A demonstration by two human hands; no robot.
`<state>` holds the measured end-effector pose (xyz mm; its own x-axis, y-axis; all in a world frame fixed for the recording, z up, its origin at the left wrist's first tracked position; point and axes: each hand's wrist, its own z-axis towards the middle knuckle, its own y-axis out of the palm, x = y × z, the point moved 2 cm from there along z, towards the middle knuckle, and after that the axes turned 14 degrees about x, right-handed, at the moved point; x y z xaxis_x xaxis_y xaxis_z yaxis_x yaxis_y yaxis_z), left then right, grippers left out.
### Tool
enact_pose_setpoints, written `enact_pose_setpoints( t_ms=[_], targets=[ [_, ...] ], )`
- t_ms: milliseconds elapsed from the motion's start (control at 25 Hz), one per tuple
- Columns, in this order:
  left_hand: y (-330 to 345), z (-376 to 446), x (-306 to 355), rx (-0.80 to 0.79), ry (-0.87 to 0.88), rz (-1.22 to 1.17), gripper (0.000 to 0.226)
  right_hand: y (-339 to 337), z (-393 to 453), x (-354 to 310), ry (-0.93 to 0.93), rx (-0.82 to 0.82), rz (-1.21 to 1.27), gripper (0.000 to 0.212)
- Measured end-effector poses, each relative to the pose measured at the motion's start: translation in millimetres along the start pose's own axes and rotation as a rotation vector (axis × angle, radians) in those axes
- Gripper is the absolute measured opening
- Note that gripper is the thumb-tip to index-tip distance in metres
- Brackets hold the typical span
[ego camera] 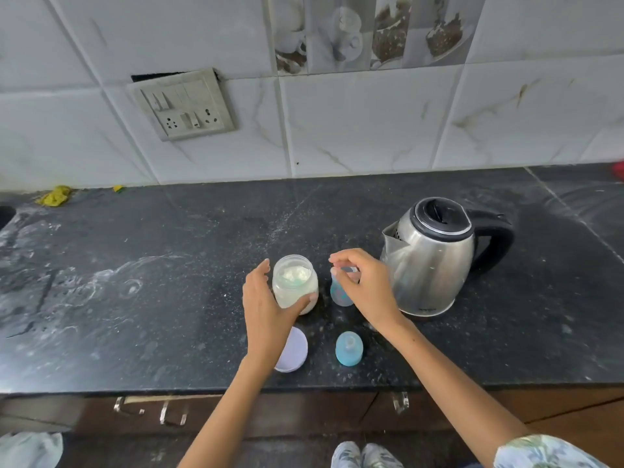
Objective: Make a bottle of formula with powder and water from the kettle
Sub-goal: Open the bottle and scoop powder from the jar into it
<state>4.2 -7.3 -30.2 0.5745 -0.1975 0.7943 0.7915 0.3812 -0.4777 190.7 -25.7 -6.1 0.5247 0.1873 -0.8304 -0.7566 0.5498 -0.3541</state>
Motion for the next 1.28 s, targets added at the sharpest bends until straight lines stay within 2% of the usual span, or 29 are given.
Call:
enact_pose_setpoints(
  t_ms=[80, 120, 320, 440, 520, 720, 840, 960, 1040, 1200, 1280],
  targets=[
    [9, 9, -5, -0.092, -0.075, 0.063, 0.108, 12, 12, -6, -0.024, -0.124, -0.042, 0.014],
    [14, 13, -6, -0.130, -0.083, 0.072, 0.108, 19, 18, -11, -0.043, -0.198, -0.094, 0.015],
    [18, 19, -11, -0.112, -0.164, -0.107, 0.075, 45, 32, -35, -0.172, -0.457, -0.457, 0.030],
    [21, 12, -7, -0.122, -0.165, -0.156, 0.079, 60, 34, -42, -0.296, -0.584, -0.720, 0.037],
    [22, 8, -6, -0.135, -0.143, -0.161, 0.083, 68, 31, -42, -0.349, -0.618, -0.799, 0.032],
    [19, 5, -8, -0.133, -0.117, -0.151, 0.085, 57, 33, -33, -0.222, -0.590, -0.634, 0.027],
    [20, 3, -7, -0.145, -0.086, -0.128, 0.087, 48, 41, -30, -0.205, -0.660, -0.608, 0.031],
    [23, 2, -6, -0.160, -0.064, -0.110, 0.088, 41, 43, -31, -0.267, -0.782, -0.666, 0.035],
    [25, 2, -6, -0.164, -0.046, -0.104, 0.088, 35, 41, -29, -0.312, -0.794, -0.628, 0.031],
    [29, -1, -7, -0.181, 0.002, -0.074, 0.089, 31, 30, -33, -0.572, -0.873, -0.743, 0.027],
    [30, -1, -5, -0.184, 0.023, -0.062, 0.089, 29, 29, -33, -0.612, -0.883, -0.729, 0.021]
  ],
)
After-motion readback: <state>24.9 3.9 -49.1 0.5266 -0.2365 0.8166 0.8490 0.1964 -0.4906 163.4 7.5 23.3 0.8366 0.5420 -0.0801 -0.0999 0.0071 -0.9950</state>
